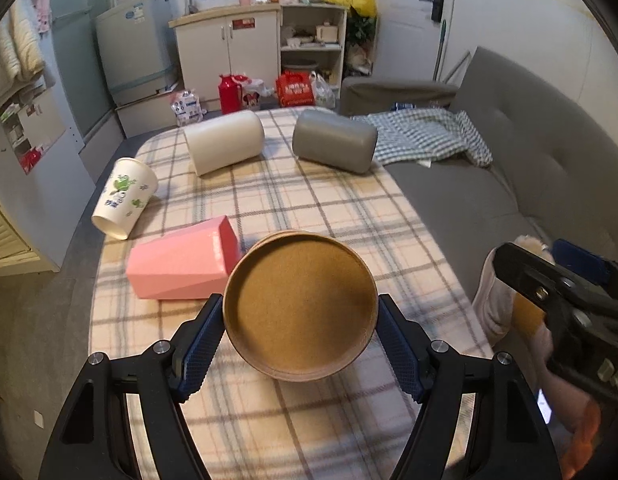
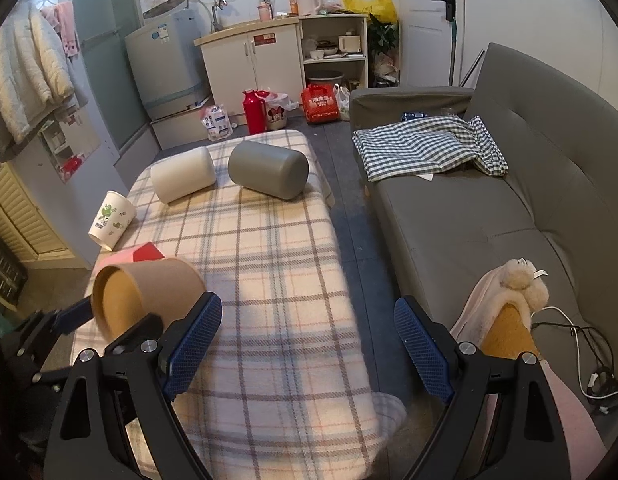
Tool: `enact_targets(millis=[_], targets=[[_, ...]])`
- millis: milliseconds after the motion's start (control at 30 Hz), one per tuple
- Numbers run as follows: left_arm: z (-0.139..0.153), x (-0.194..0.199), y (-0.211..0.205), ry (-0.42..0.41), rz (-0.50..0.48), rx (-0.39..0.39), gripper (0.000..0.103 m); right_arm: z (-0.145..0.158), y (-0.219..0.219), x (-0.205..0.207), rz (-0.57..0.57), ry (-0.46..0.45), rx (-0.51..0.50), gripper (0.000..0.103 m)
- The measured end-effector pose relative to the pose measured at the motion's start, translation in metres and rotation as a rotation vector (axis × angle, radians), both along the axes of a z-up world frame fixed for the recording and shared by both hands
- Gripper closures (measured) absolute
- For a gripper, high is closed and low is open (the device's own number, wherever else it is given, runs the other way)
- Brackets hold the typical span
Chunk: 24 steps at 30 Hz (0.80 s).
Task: Flip cup upside down
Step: 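Rotate the tan kraft cup in the left gripper so its open rim faces down, then lower the inverted tan kraft cup onto the table with the left gripper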
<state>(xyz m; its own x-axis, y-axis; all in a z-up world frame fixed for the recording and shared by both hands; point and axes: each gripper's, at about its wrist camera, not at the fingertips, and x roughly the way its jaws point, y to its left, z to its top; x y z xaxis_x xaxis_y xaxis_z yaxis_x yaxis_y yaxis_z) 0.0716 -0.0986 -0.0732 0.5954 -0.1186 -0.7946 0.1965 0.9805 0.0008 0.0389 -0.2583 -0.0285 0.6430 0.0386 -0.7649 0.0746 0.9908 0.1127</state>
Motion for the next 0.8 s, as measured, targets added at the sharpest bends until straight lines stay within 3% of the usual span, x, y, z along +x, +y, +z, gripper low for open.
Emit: enact_targets(millis=[400,800], targets=[[-0.006,0.044,-0.002,0.038,-0.006,-0.027,0.027,-0.013,-0.007,0.01,-0.025,0.046,0.02,0.014],[-0.004,0.044,-0.003,0.021,-0.017,0.012,0.025,-0.017,-0.01,0.009,-0.027,0.047,0.02,0.014]])
